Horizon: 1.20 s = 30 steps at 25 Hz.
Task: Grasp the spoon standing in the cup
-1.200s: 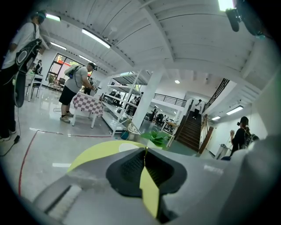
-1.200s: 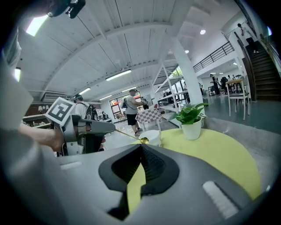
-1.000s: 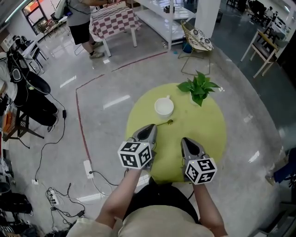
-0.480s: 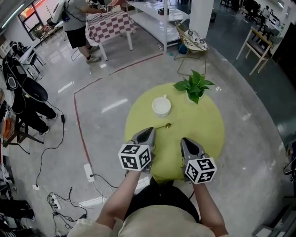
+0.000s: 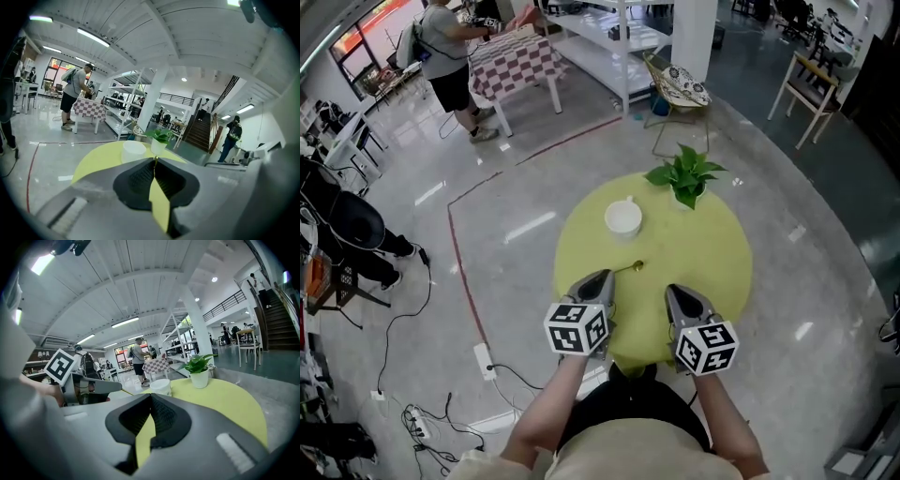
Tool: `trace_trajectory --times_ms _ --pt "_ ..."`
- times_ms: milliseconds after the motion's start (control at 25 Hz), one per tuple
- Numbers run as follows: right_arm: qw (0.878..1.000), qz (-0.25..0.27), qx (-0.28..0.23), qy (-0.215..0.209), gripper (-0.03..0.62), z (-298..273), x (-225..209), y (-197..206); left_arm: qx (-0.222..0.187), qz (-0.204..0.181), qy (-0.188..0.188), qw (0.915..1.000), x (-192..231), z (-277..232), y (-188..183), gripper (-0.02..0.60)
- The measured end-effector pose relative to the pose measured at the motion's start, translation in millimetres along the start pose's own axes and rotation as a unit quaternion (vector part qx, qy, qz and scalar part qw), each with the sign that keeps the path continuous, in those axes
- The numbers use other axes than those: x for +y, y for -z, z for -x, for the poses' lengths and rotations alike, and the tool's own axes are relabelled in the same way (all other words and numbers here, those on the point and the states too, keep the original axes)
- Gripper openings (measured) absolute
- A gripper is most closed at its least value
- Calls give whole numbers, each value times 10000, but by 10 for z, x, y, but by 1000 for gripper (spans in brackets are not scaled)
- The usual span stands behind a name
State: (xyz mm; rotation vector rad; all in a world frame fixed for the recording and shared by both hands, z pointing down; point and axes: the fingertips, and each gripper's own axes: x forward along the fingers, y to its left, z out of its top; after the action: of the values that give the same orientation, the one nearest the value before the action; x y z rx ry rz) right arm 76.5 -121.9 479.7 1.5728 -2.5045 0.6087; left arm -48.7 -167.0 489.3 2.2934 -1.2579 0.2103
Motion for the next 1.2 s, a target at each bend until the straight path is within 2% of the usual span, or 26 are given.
trace_trajectory --times_ms 440,760,1200 --pt "10000 56 -22 30 2 79 77 28 121 -12 -22 9999 -23 132 154 8" --pt "9998 204 -1 33 0 53 111 -4 78 -29 -6 10000 -33 135 120 8" --pt "9999 150 1 61 0 -8 69 -24 81 0 -47 10000 14 104 107 8"
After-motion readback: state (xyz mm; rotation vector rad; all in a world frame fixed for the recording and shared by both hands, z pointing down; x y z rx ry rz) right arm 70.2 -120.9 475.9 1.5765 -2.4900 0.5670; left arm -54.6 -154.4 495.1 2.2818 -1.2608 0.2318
